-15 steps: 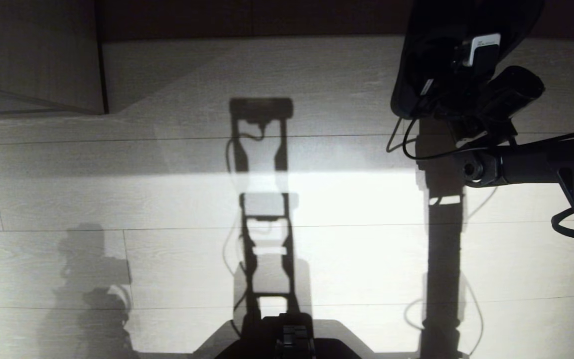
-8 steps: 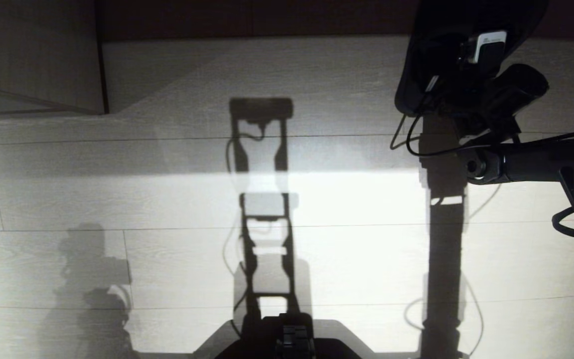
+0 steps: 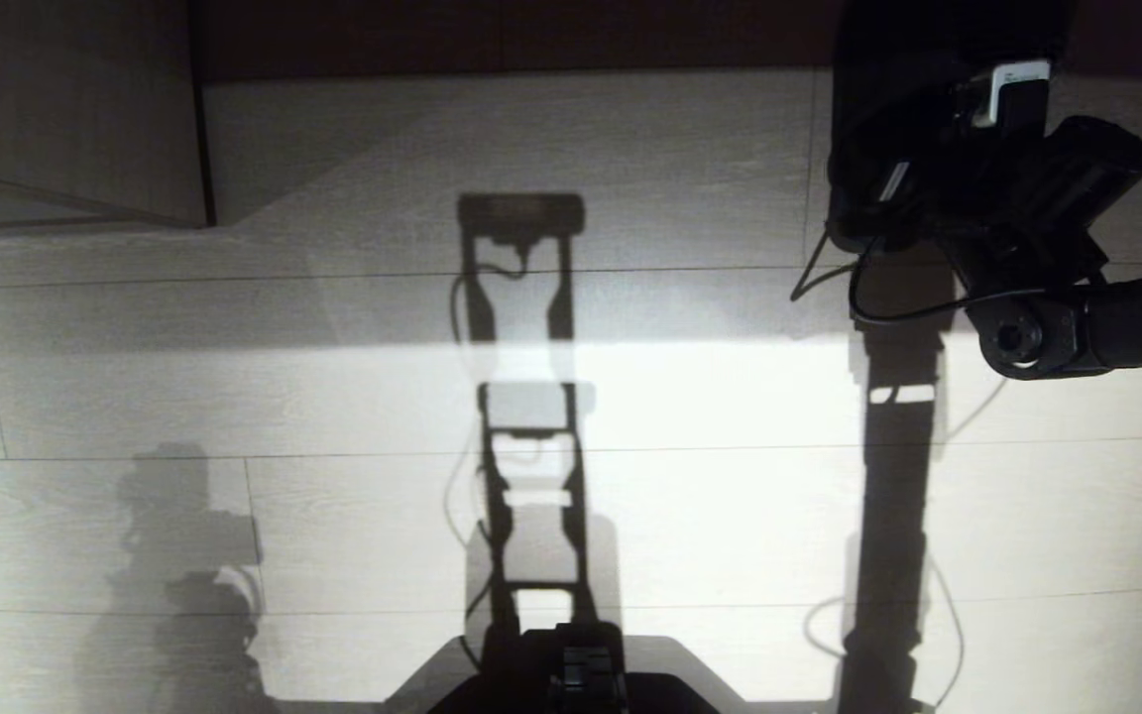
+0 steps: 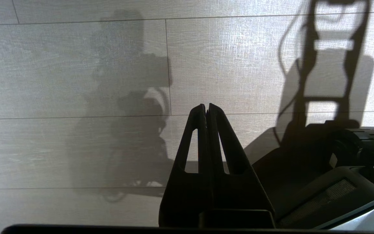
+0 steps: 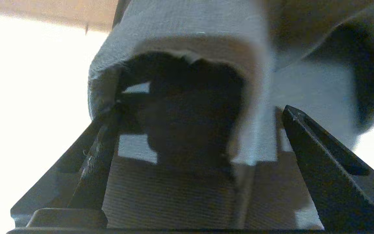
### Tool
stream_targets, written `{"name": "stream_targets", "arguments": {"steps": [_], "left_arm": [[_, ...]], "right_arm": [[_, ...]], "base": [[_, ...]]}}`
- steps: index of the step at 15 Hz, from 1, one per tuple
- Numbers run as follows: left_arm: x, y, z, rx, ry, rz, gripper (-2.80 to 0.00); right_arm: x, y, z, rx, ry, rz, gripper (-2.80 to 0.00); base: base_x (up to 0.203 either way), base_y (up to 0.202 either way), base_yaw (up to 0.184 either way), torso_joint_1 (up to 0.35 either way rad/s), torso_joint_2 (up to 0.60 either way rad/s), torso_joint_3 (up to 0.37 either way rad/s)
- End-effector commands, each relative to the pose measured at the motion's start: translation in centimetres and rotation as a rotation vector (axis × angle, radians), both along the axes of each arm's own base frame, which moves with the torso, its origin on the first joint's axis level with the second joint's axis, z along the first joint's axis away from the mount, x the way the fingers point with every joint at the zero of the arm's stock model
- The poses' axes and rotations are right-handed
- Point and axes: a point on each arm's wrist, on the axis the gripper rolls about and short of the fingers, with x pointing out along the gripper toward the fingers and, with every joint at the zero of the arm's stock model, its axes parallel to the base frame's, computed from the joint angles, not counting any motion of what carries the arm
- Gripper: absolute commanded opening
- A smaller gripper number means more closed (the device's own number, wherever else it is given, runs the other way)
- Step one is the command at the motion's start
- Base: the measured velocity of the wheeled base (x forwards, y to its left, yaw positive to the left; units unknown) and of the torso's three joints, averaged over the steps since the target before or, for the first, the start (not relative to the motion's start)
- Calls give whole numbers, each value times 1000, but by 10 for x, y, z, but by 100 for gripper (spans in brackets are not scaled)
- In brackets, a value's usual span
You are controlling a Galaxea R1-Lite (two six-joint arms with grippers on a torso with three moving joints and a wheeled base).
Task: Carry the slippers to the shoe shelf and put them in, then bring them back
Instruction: Pick up the slippers on the floor
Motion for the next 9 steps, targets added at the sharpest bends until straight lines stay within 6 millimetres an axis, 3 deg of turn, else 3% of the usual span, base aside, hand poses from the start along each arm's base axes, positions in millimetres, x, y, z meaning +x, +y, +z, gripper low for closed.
{"name": "stream_targets", "arguments": {"steps": [1, 9], "left_arm": [[0, 0, 0, 0, -2, 0, -280], [0, 0, 0, 0, -2, 0, -280]], "right_arm": [[-22, 0, 19, 0, -42, 3, 0], [-44, -2, 28, 0, -45, 2, 0]], "base": [[0, 0, 0, 0, 0, 0], [0, 0, 0, 0, 0, 0]]}}
